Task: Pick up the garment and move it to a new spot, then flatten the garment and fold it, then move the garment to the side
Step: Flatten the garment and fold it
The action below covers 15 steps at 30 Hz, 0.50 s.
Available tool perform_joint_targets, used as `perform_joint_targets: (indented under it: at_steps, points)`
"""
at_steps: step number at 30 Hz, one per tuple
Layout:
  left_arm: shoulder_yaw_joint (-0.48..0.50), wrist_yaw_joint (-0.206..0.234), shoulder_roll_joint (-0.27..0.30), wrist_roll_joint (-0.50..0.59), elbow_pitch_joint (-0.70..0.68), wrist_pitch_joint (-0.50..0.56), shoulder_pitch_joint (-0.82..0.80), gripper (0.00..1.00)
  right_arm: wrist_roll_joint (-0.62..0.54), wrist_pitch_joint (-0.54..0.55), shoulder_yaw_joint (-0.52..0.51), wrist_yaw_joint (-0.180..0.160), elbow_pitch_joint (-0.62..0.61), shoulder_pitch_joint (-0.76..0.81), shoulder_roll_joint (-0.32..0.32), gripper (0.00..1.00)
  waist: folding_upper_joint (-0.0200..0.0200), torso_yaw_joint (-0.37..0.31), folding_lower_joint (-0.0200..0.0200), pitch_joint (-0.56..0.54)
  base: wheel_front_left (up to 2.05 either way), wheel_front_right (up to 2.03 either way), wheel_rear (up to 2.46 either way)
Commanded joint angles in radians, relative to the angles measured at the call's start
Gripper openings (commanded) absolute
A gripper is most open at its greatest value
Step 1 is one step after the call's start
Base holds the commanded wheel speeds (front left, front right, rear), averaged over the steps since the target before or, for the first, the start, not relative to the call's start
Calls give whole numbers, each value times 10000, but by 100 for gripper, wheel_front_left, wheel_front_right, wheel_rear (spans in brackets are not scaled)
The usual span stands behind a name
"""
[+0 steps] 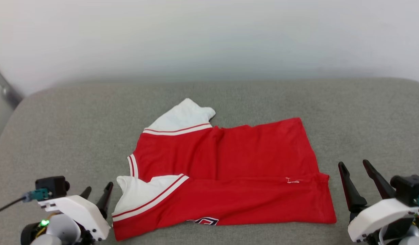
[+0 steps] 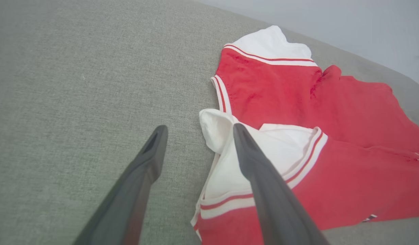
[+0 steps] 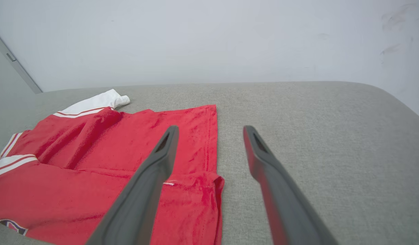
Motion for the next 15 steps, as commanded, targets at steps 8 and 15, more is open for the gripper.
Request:
perform_joint_targets:
  at_steps: [8, 15]
  points:
    - [32, 470, 962, -688, -1486, 2432, 413, 100, -799, -66, -495, -7, -1481, 1102, 759, 100, -1, -451, 0, -511, 0, 0, 0]
    - [-38, 827, 1356, -1329, -1803, 4043, 973, 100, -884, 224, -328, -7, -2157, 1311, 992, 100, -1, -998, 0, -61, 0, 0, 0]
